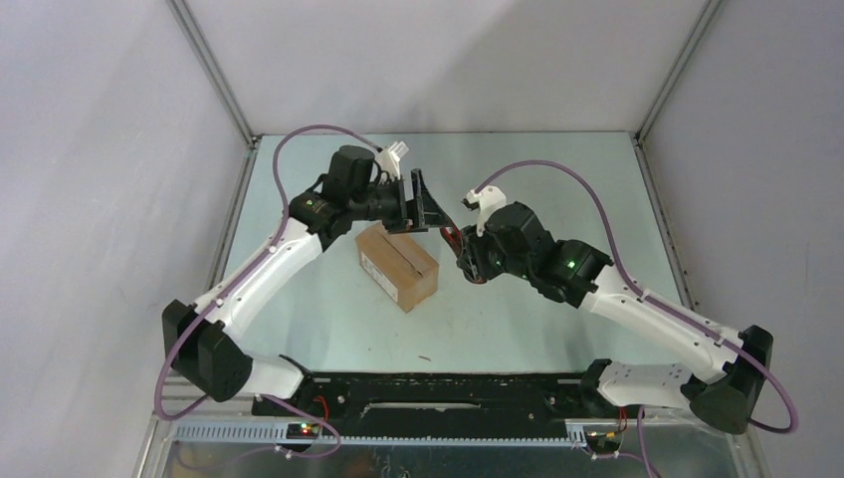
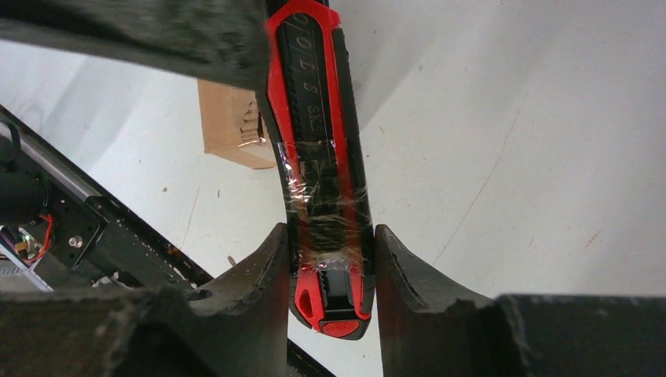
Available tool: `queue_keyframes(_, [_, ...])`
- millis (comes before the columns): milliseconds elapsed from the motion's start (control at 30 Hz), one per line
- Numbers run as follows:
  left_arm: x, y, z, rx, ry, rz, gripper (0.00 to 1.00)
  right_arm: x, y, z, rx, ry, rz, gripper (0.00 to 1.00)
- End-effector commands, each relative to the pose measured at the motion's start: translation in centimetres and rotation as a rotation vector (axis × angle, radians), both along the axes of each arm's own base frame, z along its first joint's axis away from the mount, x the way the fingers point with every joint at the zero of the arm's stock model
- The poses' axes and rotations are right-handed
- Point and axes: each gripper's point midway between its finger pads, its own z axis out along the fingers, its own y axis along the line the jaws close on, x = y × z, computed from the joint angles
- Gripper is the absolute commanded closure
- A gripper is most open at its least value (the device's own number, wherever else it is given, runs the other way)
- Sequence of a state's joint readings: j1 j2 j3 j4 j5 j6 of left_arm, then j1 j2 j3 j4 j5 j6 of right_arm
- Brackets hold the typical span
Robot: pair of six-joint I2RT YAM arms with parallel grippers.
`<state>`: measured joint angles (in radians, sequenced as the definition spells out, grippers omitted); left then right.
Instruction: Unpack the express box
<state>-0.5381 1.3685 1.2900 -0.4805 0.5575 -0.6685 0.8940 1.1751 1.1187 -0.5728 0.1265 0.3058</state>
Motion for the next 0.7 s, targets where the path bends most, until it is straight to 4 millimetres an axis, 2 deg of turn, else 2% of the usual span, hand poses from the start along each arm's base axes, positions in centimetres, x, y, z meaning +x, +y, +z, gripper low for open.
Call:
queue_keyframes(0, [0.8,-1.2,1.0,-0.044,-0.016,-0.012,0.21,0.0,1.1,3.0,0.019,-0.07,0.047,1.0])
queue_keyframes(133, [1.2,-2.2,-0.1,-0.059,0.031,-0.011,0.27,-0.3,1.2,3.1,0.017,-0.077,0.061,1.0])
queue_keyframes(200, [1.2,-2.6,-0.1,-0.076,0.046,-0.016,0.35,-0.4,1.1,3.2,0.016,-0.077,0.06,1.0])
queue_keyframes(267, [1.2,-3.0,0.0,-0.103,0.058,-0.018,0.49,-0.4,1.0,3.1,0.008,-0.078,0.057,1.0])
queue_keyframes(300, [1.2,-3.1,0.1,-0.116,0.062,-0.019,0.59,-0.3,1.0,3.1,0.004,-0.079,0.054,1.0])
queue_keyframes(367, [1.0,-3.4,0.0,-0.133,0.079,-0.027,0.92,-0.1,0.8,3.1,-0.001,-0.085,0.047,1.0])
queue_keyframes(400, [0.9,-3.5,0.0,-0.142,0.087,-0.034,0.99,-0.1,0.7,3.1,0.001,-0.084,0.042,0.94])
queue_keyframes(433, [0.7,-3.5,0.1,-0.153,0.088,-0.04,1.0,0.0,0.6,3.3,0.01,-0.082,0.042,0.8])
queue_keyframes(500, [0.6,-3.7,0.9,-0.197,0.08,-0.049,1.0,-0.1,0.5,3.6,0.054,-0.051,0.052,0.38])
queue_keyframes(533, [0.6,-3.8,1.5,-0.226,0.074,-0.051,1.0,-0.4,0.5,4.0,0.099,-0.019,0.07,0.25])
queue_keyframes(600, [0.6,-3.7,3.2,-0.317,0.045,-0.051,1.0,-1.3,0.6,5.0,0.22,0.043,0.132,0.13])
queue_keyframes(667, [0.6,-3.5,4.7,-0.39,0.029,-0.053,1.0,-1.9,0.5,5.9,0.332,0.095,0.176,0.1])
